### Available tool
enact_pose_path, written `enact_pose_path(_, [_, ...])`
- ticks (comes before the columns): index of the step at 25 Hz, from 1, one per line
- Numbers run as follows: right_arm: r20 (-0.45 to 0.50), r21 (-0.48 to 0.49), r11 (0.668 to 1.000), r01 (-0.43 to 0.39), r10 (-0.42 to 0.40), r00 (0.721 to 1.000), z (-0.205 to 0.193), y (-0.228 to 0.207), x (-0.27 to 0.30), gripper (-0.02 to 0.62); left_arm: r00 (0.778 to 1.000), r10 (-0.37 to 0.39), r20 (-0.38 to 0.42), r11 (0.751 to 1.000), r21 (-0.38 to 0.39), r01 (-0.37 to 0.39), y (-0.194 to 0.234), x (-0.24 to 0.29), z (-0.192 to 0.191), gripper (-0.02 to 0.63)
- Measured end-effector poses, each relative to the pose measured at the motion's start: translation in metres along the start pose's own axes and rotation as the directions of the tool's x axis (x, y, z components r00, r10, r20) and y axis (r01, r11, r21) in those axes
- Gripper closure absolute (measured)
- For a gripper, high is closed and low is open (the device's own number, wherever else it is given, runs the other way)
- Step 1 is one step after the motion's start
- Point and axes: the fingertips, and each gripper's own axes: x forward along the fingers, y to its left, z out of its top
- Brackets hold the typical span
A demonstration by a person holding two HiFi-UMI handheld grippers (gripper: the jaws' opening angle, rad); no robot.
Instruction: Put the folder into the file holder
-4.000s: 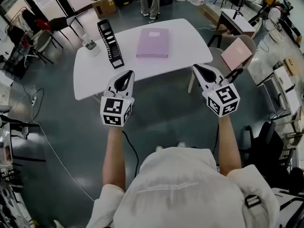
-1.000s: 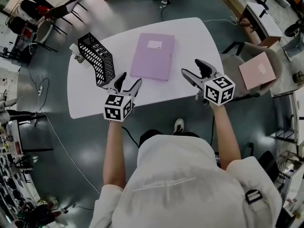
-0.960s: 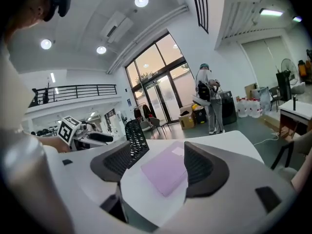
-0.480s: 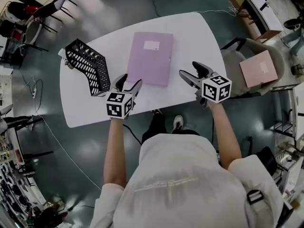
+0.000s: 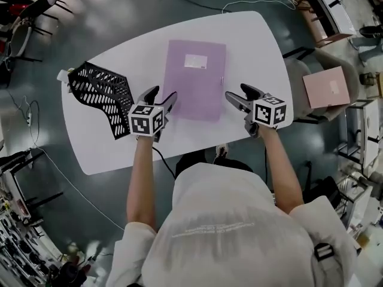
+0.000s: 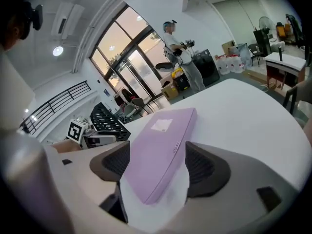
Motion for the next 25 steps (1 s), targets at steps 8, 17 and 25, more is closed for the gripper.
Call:
enact_pose_path(8, [-0.064,0.104,0.993,0.048,-0.041,0.997,-0.019,-0.016,0.035,0.247,0.996,-0.055,-0.065,0.997,-0.056,0.051,0.029,0.039,-0.008,0.287])
enact_pose_path(17, [-0.100,0.137,0.979,0.152,-0.139,0.985,-0.030,-0.059,0.057,0.245,0.992,-0.096,-0.088,0.990,-0.107,0.087,0.030,0.085,-0.014,0.287])
enact_pose_path(25, [-0.160,0.123,0.986,0.110,-0.090,0.983,-0.045,-0.063,0.077,0.245,0.983,-0.154,-0.100,0.971,-0.200,0.132,0.032,0.109,-0.024,0.247])
